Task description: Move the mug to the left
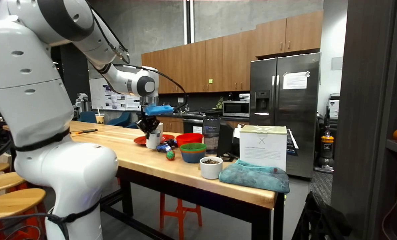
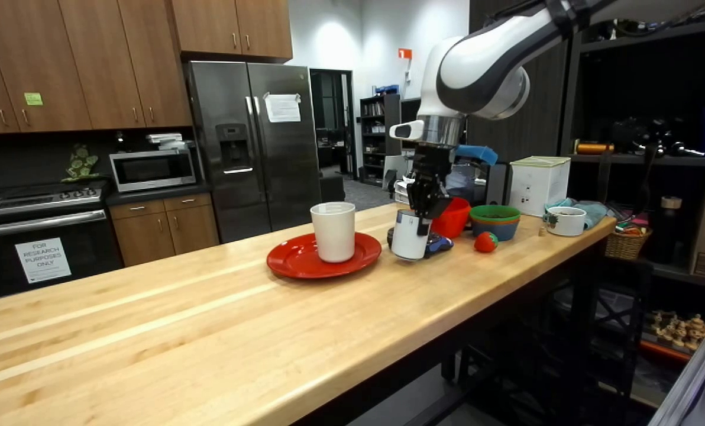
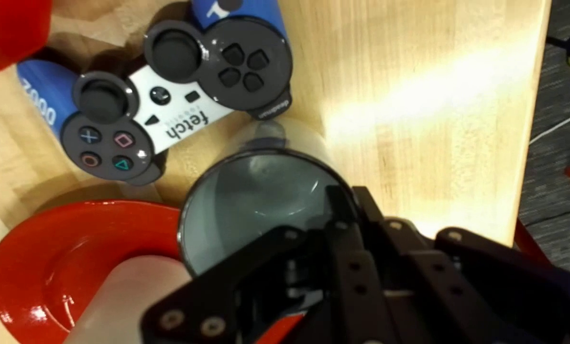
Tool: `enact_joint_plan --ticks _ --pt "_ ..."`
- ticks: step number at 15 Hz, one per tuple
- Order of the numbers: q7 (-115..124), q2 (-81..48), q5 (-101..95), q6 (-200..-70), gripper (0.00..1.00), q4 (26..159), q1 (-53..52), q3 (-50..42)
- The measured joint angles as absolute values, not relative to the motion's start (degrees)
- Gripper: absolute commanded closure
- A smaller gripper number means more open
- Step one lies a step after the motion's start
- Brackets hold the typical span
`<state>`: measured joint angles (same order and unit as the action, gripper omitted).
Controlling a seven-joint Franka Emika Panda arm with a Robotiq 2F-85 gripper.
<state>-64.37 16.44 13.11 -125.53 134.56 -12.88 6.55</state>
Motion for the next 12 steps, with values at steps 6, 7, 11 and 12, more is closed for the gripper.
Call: enact_joint_plan --ticks 6,7,11,12 --pt "-65.38 18.33 5.46 -125.47 0.98 133.02 -12.39 5.1" --pt "-65.9 18.54 5.22 -125.32 0.98 132.77 -12.39 4.78" --pt "-69.54 19.47 6.18 -116.99 0.98 131.59 -12.79 3.8" --pt "-70.66 19.92 7.1 -113.37 0.98 131.19 -12.99 3.66"
